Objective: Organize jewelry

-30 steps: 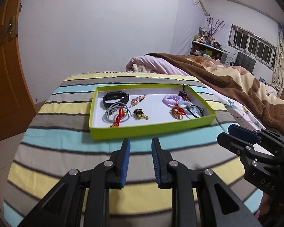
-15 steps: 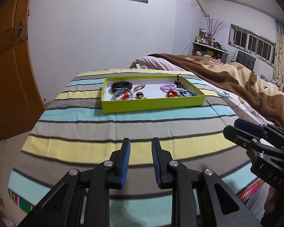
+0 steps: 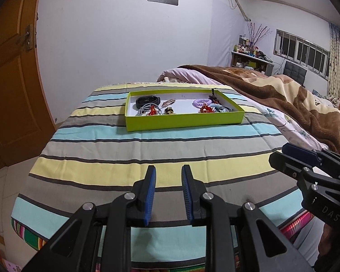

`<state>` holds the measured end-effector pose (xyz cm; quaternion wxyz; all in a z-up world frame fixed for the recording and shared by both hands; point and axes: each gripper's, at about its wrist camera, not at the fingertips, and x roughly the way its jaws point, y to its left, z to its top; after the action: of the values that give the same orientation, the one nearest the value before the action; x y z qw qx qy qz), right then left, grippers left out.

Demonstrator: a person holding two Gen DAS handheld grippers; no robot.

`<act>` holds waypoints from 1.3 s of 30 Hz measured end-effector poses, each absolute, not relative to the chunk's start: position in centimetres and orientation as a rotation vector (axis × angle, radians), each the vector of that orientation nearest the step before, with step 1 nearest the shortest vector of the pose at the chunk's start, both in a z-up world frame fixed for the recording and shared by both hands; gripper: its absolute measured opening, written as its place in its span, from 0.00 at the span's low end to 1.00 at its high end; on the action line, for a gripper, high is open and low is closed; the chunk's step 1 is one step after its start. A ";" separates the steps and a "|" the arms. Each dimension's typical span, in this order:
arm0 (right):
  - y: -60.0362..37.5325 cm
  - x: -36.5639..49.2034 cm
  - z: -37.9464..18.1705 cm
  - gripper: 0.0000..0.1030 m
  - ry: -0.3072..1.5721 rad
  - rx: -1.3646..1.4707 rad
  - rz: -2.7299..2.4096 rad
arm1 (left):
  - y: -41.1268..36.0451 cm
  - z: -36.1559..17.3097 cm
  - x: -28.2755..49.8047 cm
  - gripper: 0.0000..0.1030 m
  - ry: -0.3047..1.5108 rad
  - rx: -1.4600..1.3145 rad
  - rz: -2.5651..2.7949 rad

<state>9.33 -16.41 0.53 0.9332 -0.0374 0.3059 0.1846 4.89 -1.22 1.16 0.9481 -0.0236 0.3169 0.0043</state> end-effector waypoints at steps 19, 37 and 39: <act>-16.4 9.5 0.5 0.35 0.641 -0.076 0.381 | -1.0 0.9 5.0 0.23 0.655 -0.055 0.022; -16.5 9.6 0.4 0.35 0.644 -0.074 0.383 | -1.1 0.9 5.0 0.23 0.649 -0.042 0.043; -16.5 9.6 0.4 0.35 0.643 -0.074 0.382 | -1.1 0.9 5.0 0.23 0.651 -0.044 0.044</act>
<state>9.63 -16.53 0.37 0.9302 -0.0362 0.3140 0.1865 5.01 -1.12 0.87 0.9470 -0.0218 0.3199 0.0217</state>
